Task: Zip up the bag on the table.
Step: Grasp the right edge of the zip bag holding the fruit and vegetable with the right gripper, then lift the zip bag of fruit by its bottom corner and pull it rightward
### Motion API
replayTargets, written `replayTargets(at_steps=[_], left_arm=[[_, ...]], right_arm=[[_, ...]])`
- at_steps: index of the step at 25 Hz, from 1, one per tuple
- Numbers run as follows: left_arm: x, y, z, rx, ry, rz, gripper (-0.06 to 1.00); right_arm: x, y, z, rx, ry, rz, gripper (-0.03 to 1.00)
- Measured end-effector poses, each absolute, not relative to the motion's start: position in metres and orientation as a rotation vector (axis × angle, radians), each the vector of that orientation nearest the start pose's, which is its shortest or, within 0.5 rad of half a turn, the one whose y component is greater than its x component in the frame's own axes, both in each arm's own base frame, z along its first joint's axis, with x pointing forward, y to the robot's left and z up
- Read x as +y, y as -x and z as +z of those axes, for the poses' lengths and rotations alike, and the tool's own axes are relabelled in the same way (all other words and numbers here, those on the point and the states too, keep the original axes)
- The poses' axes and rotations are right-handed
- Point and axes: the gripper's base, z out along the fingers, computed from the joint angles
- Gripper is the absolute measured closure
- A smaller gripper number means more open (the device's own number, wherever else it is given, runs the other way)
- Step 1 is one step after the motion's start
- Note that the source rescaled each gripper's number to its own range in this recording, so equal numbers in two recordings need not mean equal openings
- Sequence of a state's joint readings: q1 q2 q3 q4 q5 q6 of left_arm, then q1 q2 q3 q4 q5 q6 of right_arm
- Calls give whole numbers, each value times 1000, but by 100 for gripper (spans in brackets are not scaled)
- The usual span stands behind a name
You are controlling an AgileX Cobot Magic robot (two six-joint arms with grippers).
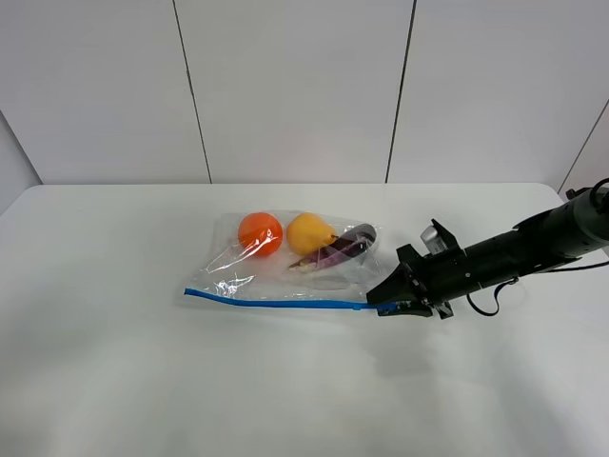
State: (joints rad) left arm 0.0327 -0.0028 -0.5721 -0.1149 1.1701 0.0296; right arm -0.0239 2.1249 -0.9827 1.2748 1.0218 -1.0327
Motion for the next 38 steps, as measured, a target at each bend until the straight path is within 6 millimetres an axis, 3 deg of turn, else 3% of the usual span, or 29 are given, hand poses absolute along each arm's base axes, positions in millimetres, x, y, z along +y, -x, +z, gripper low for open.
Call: replayTargets(at_steps=[4,10,18,22,38], left_arm=[[-10,19,288,2075,-15,-99,-6],[-10,19,288,2075,-15,-99,-6],[-10,19,288,2075,-15,-99,-6],[-10,19,288,2075,-15,-99,-6],[-10,19,288,2075,-15,-99,-6]], right_arm=[[66,-330,83,2729,5,1410,58],[67,-329,84,2727,10,1419,78],[67,-329,84,2728,17,1427,84],[67,-329,84,2728,18,1429,96],[70,-326,88,2710,33,1511,97]])
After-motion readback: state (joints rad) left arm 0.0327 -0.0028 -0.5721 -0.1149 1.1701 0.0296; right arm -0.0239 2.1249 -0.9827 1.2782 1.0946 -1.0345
